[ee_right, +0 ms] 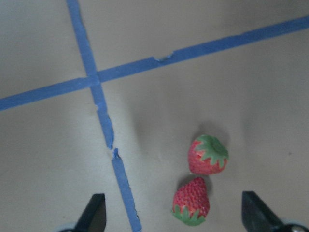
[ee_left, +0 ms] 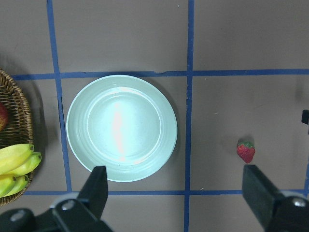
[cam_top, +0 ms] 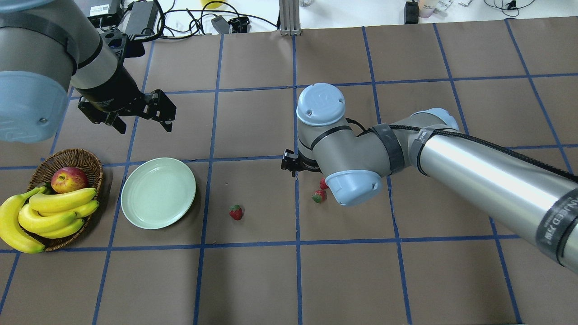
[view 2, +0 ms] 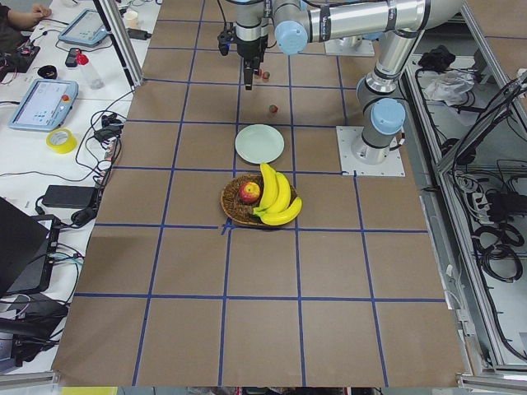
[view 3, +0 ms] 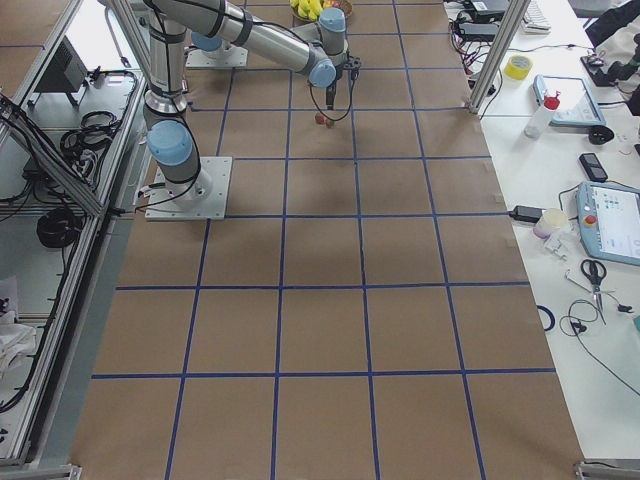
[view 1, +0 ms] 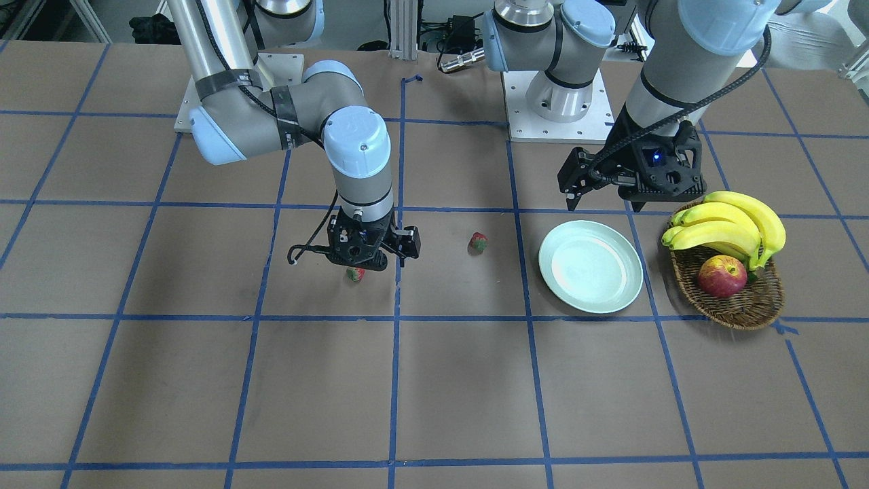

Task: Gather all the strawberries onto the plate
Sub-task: 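Return the right gripper to the cluster and grasp a second strawberry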

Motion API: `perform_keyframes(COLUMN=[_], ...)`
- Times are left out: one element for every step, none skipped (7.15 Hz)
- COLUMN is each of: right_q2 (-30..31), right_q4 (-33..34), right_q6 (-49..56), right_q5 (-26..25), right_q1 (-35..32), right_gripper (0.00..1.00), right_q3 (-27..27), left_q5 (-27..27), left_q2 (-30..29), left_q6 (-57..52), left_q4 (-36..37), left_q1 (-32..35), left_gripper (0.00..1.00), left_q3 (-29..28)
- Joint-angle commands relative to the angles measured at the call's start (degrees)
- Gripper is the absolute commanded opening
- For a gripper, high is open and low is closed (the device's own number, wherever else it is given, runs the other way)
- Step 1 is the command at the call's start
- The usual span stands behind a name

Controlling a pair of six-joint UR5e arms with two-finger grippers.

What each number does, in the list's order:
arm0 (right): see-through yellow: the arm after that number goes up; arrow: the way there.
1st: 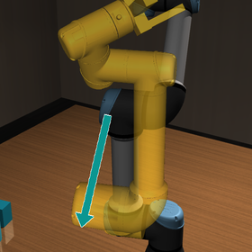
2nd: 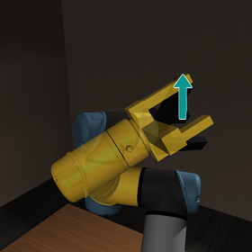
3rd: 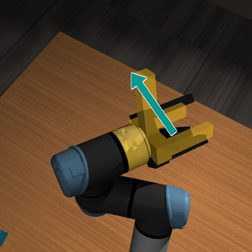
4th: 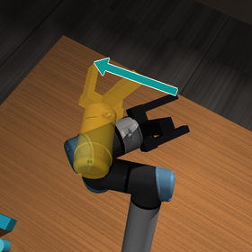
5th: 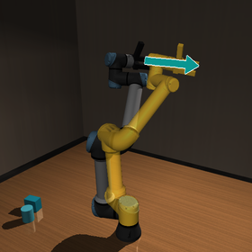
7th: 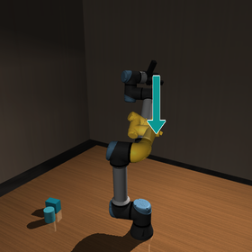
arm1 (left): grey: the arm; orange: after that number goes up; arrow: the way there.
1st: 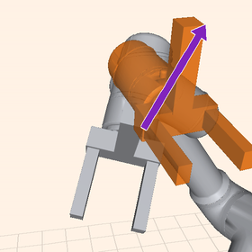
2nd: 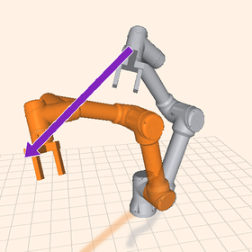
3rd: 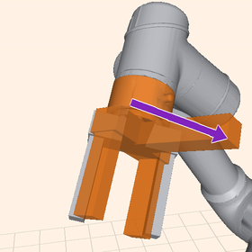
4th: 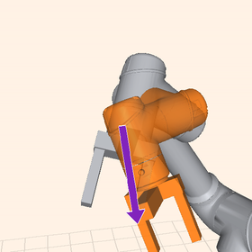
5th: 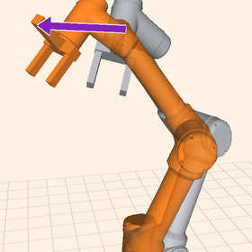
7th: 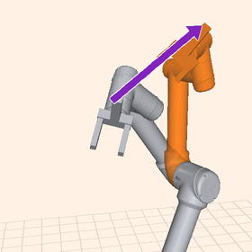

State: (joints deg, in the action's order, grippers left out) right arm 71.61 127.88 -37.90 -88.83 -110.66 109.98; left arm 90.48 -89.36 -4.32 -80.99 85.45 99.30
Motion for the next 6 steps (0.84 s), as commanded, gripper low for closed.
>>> perform_keyframes(right_q2=[-0.06, -0.59, -0.94, -1.38, -2.52, -2.62], right_q4=[-0.61, -0.52, -0.52, 0.0, 0.53, 0.79], right_q6=[-12.23, -12.81, -12.81, -12.81, -12.81, -12.73], right_q5=[0.31, 0.59, 0.59, 0.59, 0.59, 0.68], right_q1=[0.36, 0.36, 0.36, 0.36, 0.36, 0.36], right_gripper=[0.88, 0.86, 0.7, 0.62, 0.58, 0.43], right_q3=[2.6, 2.96, 2.96, 3.05, 3.05, 3.05], left_q5=[0.22, 0.05, 0.39, 0.57, 0.22, 0.22], left_q2=[-0.02, -0.46, -0.38, 0.06, 0.15, -0.28], left_q6=[-0.08, -0.17, -0.17, -0.08, -0.34, -1.82], left_q4=[0.04, 0.21, -0.05, -0.14, 0.04, 0.12], left_q1=[-0.02, -0.02, 0.07, 0.07, -0.11, -0.11], left_gripper=[1.0, 1.0, 1.0, 1.0, 1.0, 1.0], left_q3=[0.19, 0.19, 0.19, 0.19, 0.19, 0.19])
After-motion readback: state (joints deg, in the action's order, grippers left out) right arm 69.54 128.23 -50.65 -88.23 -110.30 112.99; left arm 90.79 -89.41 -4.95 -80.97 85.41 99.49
